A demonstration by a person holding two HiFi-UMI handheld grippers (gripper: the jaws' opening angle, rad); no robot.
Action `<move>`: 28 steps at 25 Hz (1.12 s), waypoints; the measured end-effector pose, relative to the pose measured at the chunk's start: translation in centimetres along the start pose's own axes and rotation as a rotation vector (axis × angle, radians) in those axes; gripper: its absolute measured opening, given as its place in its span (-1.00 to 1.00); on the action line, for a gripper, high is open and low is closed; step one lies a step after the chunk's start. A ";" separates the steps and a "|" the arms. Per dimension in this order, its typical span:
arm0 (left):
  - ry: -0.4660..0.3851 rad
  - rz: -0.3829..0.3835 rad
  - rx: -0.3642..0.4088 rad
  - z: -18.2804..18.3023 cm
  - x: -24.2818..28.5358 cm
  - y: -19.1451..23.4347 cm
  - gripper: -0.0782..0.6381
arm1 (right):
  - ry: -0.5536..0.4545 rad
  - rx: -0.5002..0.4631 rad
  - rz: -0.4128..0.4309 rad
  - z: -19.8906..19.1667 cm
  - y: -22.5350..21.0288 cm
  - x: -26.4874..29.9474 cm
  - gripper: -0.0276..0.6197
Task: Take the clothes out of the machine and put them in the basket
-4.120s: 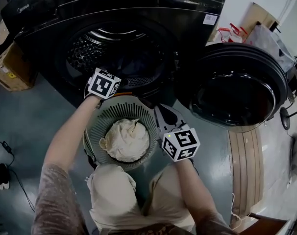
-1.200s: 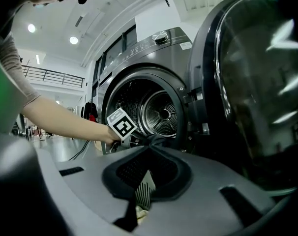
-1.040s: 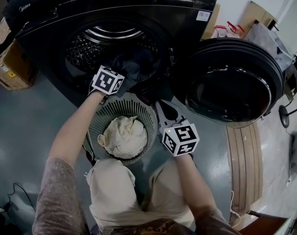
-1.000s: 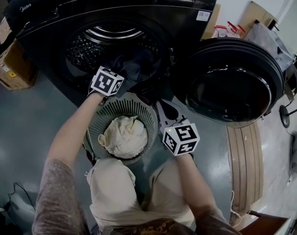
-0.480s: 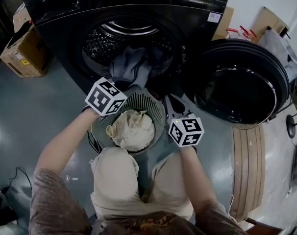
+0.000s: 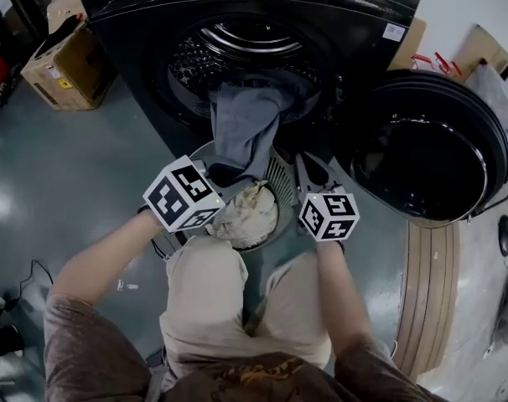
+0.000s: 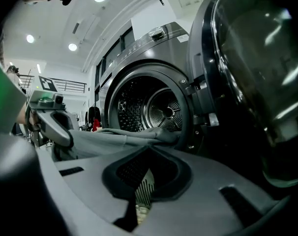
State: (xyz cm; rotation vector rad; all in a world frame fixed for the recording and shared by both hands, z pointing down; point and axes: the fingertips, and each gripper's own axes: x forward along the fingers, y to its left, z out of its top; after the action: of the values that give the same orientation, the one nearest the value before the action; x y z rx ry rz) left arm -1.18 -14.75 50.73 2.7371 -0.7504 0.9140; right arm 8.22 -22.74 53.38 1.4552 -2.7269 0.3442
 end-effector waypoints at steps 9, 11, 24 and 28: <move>-0.003 0.016 -0.029 -1.2 -0.6 0.2 -0.65 | 0.006 0.006 0.016 -0.1 0.6 0.2 -0.93; -0.042 0.048 -0.035 -0.7 -0.3 1.3 -0.21 | 0.005 0.008 0.013 -0.1 0.5 0.1 -0.93; -0.030 0.373 0.011 0.6 8.4 18.4 0.20 | -0.002 -0.027 -0.009 0.6 0.5 -0.7 -0.93; 0.005 0.453 -0.047 0.8 10.1 24.0 0.23 | -0.001 -0.025 -0.030 0.7 0.0 -1.0 -0.93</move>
State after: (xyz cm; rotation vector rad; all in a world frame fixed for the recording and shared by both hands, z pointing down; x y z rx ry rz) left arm -6.02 -39.78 55.93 2.5645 -1.4065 0.9615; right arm 8.80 -22.11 52.56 1.4888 -2.6970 0.3068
